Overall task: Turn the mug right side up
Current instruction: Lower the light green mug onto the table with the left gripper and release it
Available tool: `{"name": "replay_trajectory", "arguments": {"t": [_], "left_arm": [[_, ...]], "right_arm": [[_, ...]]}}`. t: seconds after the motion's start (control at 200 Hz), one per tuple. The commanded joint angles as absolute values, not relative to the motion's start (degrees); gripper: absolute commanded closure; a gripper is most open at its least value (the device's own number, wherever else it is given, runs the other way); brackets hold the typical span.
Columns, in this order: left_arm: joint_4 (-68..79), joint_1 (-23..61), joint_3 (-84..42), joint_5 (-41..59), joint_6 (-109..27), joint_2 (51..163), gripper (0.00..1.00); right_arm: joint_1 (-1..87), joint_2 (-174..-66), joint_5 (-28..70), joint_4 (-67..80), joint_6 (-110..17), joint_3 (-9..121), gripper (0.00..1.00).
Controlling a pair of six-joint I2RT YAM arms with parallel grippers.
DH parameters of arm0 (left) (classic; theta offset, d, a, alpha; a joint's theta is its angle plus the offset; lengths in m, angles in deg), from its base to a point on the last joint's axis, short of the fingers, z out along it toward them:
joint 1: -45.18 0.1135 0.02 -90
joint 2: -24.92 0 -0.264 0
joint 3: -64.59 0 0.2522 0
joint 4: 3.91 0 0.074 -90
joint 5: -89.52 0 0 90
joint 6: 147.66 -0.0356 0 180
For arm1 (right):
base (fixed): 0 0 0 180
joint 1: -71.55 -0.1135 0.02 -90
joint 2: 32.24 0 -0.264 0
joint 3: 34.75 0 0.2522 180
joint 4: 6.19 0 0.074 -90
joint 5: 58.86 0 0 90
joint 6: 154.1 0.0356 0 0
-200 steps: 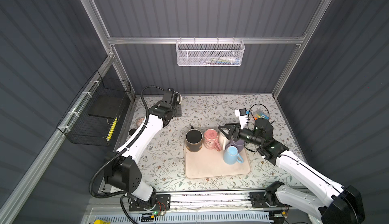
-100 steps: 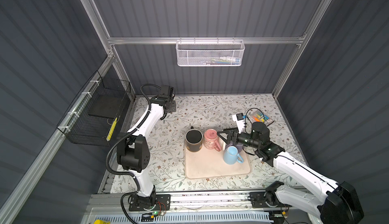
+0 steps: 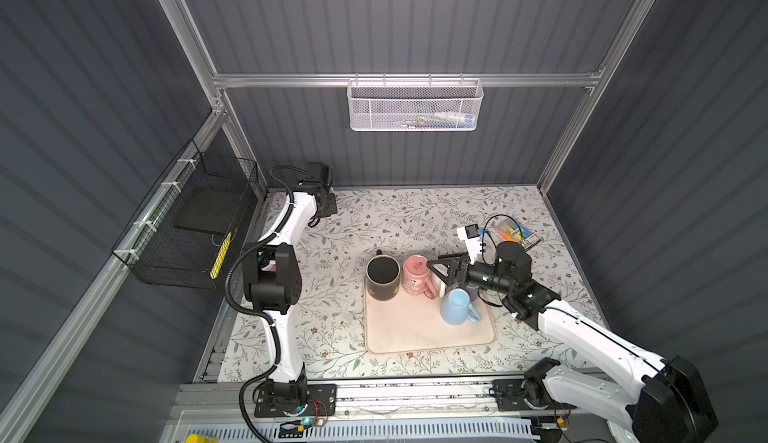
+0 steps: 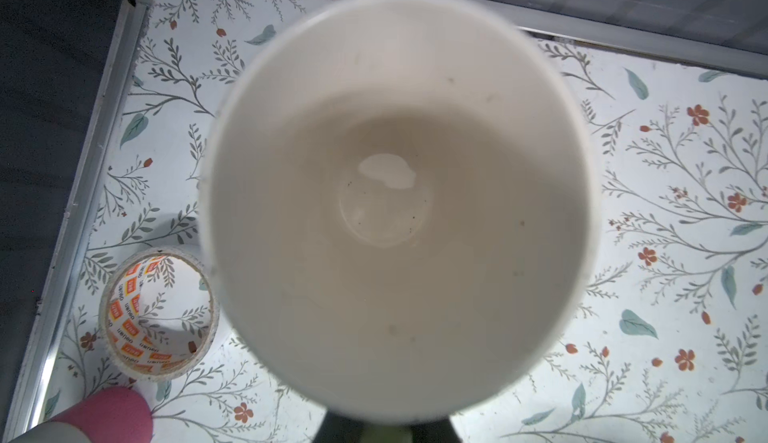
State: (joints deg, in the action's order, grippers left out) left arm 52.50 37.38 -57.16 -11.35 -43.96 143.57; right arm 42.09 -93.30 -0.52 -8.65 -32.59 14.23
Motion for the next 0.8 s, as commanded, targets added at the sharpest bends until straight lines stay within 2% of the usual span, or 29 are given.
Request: {"name": "replay_trajectory", "arguments": {"t": [0.0, 0.18, 0.796], "left_arm": [[52.6, 38.0, -61.9, -10.1, -44.3, 145.3, 1.00], [53.5, 38.4, -63.3, -10.2, -44.8, 147.5, 1.00], [50.2, 38.5, -54.7, -9.2, -43.6, 145.8, 1.00]], "right_arm": [[41.7, -93.8, -1.3, -10.0, -32.3, 13.7, 0.21], [41.6, -94.4, -1.1, -10.2, -32.4, 13.7, 0.21], [41.3, -95.9, -1.3, -10.9, -32.1, 13.9, 0.22]]}}
